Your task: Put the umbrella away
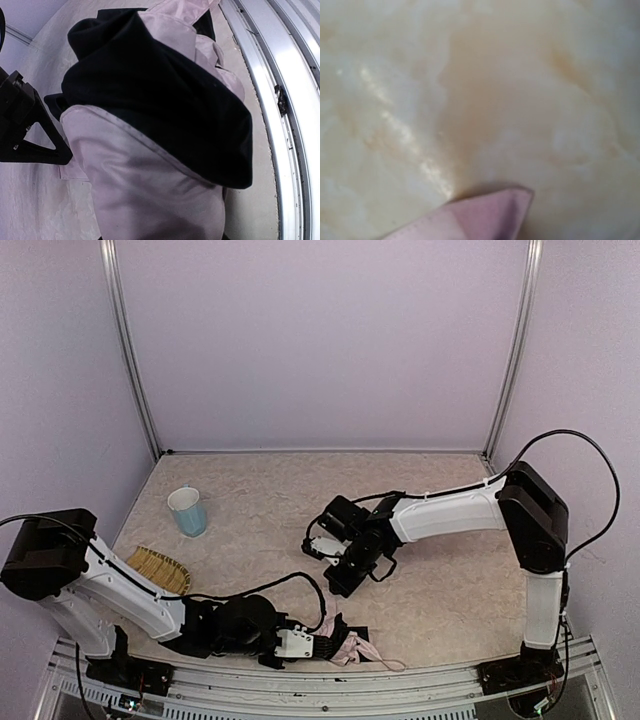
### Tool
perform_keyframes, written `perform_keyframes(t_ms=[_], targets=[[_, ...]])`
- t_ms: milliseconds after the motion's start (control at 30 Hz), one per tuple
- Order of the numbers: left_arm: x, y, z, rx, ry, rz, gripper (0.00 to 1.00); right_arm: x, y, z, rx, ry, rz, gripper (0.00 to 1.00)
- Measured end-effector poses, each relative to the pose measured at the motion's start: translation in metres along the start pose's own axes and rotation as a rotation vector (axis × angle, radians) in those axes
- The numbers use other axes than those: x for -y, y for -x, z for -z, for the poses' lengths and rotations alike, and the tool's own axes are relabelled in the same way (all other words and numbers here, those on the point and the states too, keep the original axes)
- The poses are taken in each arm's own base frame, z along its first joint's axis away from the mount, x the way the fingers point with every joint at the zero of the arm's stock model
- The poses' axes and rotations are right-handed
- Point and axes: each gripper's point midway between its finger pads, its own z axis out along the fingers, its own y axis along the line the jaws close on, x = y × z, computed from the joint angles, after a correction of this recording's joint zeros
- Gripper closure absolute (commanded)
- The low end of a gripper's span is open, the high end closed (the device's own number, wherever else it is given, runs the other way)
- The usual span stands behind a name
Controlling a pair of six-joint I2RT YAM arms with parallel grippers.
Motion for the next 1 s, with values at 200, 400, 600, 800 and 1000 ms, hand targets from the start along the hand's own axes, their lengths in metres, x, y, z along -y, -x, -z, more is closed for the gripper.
perform_keyframes(t_ms=[200, 400, 600, 800, 1000], targets=[[0.000, 0.001, -0.001, -0.006, -0.004, 0.000, 0.86, -0.005, 0.001, 0.002, 0.014, 0.076, -0.021, 1.00], [-0.002, 0.002, -0.002, -0.013, -0.002, -0.002, 0.88, 0.003, 0.018, 0.036, 0.122, 0.089, -0.037, 1.00], [-0.007, 0.001, -0.004, -0.032, 0.020, -0.001, 0.88, 0.001, 0.023, 0.059, 0.172, 0.088, -0.018, 1.00], [-0.008, 0.001, -0.005, -0.038, 0.018, -0.002, 0.90, 0.003, 0.022, 0.059, 0.176, 0.083, -0.008, 1.00], [-0.014, 0.008, -0.012, -0.063, -0.023, 0.037, 0.91, -0.010, 0.023, 0.082, 0.283, 0.149, 0.051, 1.00]])
